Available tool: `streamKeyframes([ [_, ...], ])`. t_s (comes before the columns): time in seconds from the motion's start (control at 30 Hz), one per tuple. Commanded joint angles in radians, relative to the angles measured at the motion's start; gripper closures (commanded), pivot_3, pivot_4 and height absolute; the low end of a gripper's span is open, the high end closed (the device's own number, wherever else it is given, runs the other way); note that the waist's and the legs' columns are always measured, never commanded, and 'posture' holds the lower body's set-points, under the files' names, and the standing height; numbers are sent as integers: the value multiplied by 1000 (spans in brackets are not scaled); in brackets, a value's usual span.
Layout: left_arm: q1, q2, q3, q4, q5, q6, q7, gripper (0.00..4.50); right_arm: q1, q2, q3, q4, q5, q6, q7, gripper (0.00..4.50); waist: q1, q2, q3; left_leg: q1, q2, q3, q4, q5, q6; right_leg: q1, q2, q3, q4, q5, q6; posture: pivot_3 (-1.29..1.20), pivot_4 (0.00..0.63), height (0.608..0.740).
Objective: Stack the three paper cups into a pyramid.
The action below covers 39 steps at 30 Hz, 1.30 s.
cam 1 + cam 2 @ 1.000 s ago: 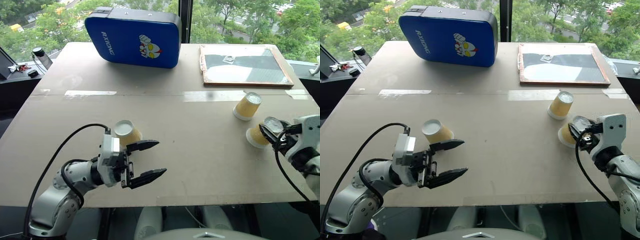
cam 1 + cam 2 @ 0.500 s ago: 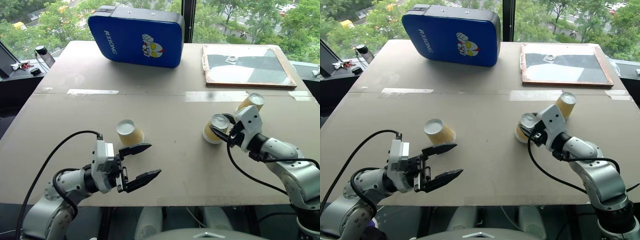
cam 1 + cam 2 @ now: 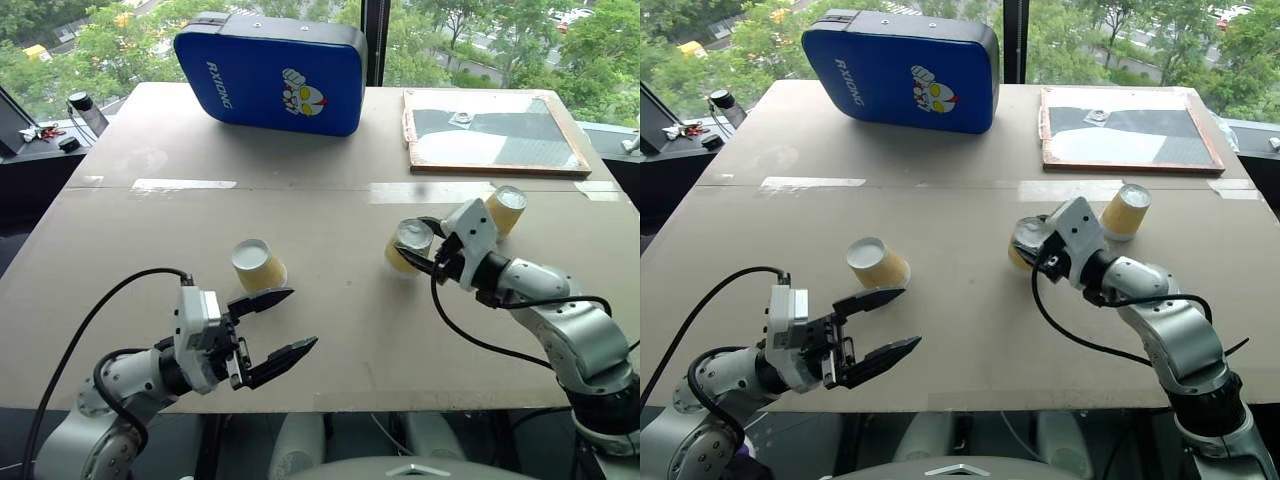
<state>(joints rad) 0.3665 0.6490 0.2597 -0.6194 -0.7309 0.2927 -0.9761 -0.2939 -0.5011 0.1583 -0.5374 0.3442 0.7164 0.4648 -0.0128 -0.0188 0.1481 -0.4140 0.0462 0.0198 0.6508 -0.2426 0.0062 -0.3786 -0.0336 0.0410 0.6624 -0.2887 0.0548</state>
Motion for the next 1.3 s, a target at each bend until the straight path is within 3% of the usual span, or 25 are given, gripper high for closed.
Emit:
streamKeyframes([
  [0.03,6,-6,32,-35,-18,-18,11,0,-37,30,27,9,-7,-19,17,2231,-1,0,0,0,0,0,0,0,0,0,0,0,0,0,0,0,150,740],
  [0.13,7,-6,37,-33,-20,-16,14,0,-44,36,59,40,-32,-34,35,2231,-1,0,0,0,0,0,0,0,0,0,0,0,0,0,0,0,150,740],
  [0.3,29,-20,82,-9,-20,-24,34,0,-24,7,20,52,-26,-91,92,137,0,0,0,0,0,0,0,0,0,0,0,0,0,0,0,0,150,740],
  [0.33,38,-26,96,-3,-20,-28,37,0,-13,1,-7,35,-9,-107,107,62,0,0,0,0,0,0,0,0,0,0,0,0,0,0,0,0,150,740],
  [0.5,97,-55,173,33,-2,-67,35,0,59,-25,-150,-69,122,-218,220,62,-1,0,0,0,0,0,0,0,0,0,0,0,0,0,0,0,150,740],
  [0.63,46,-33,244,136,-18,-37,69,0,155,-95,-252,-144,236,-256,346,62,4,-1,0,0,0,-1,0,0,0,0,0,-1,0,0,0,0,150,740],
  [0.87,-108,28,182,264,49,13,96,0,277,-168,-286,-186,285,-290,424,62,2,-2,-1,0,0,-1,1,0,0,1,0,-1,0,0,0,0,150,740],
  [1.2,-308,50,58,404,155,12,84,0,405,-167,-306,-240,252,-334,372,62,0,-3,-1,0,0,-1,1,0,0,1,0,-1,0,0,0,0,150,740],
  [1.3,-346,43,24,437,183,0,71,863,441,-160,-309,-254,238,-353,356,0,2,-3,-1,0,0,-1,1,0,0,1,0,-1,0,0,0,0,150,740],
])
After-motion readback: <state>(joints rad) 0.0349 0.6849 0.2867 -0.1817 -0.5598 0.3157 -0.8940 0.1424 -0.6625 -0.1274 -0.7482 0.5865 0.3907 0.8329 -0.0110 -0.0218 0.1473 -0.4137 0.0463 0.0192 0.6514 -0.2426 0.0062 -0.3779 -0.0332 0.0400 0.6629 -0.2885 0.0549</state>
